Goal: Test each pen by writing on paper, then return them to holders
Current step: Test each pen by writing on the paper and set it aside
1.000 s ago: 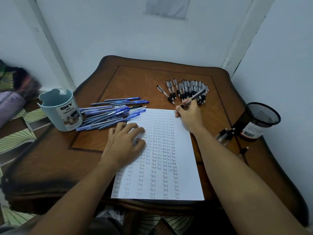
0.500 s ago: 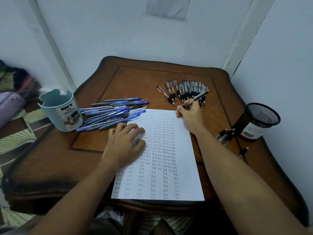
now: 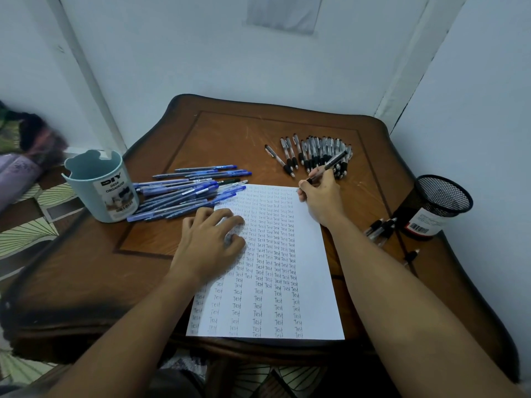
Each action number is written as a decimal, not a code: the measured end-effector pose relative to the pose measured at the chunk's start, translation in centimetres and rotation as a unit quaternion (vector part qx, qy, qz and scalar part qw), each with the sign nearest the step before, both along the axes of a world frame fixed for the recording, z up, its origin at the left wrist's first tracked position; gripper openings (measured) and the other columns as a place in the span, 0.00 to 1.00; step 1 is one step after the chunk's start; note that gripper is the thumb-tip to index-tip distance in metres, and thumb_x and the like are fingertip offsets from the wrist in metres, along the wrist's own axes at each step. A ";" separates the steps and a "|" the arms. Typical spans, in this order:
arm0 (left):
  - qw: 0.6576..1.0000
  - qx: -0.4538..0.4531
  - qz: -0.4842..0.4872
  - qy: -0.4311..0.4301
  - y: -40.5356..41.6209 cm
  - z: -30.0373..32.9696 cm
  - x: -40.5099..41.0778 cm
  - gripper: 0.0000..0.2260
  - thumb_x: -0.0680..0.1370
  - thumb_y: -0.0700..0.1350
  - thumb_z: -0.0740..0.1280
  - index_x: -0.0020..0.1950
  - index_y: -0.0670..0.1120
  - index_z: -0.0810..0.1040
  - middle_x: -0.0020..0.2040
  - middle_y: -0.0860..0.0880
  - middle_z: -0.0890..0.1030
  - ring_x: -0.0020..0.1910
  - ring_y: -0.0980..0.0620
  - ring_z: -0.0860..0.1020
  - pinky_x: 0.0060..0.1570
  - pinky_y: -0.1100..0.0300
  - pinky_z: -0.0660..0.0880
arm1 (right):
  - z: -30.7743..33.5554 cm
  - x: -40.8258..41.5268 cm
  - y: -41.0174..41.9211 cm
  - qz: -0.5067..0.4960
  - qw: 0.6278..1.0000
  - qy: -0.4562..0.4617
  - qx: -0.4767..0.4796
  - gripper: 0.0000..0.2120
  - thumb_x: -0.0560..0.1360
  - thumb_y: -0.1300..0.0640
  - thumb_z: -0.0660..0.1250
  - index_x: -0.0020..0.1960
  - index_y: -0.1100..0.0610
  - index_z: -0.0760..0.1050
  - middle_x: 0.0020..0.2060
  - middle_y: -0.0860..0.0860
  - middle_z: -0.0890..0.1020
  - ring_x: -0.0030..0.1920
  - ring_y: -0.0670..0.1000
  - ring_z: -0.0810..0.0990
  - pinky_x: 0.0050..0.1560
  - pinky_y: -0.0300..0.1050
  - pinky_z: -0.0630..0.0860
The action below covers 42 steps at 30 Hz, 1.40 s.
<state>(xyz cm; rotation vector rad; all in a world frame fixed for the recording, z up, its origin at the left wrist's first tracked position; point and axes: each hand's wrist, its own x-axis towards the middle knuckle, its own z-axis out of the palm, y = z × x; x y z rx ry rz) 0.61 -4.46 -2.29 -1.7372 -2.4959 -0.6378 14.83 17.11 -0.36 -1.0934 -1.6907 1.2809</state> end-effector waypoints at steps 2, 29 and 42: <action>1.000 -0.001 0.000 0.000 0.0 0.0 0.1 0.18 0.76 0.57 0.56 0.62 0.59 0.76 0.62 0.62 0.73 0.62 0.55 0.64 0.54 0.56 0.53 | 0.1 0.1 0.0 -0.003 1.000 -0.003 0.001 0.11 0.79 0.67 0.66 0.49 0.53 0.68 0.47 0.64 0.79 0.37 0.51 0.78 0.36 0.40 0.78; 1.000 -0.011 -0.022 -0.014 -0.1 -0.2 -0.2 0.27 0.73 0.64 0.49 0.66 0.59 0.76 0.67 0.62 0.73 0.66 0.57 0.62 0.58 0.57 0.52 | 5.7 2.3 0.8 -0.081 0.970 0.188 -0.131 0.14 0.85 0.51 0.55 0.49 0.59 0.73 0.39 0.54 0.79 0.35 0.50 0.80 0.39 0.44 0.79; 0.999 -0.034 -0.025 -0.017 0.0 0.3 -0.2 0.31 0.71 0.66 0.47 0.68 0.61 0.74 0.71 0.63 0.70 0.68 0.59 0.59 0.59 0.57 0.51 | 5.0 2.3 -1.1 -0.036 0.978 0.143 -0.145 0.08 0.84 0.52 0.60 0.53 0.54 0.75 0.35 0.52 0.74 0.28 0.45 0.67 0.28 0.39 0.63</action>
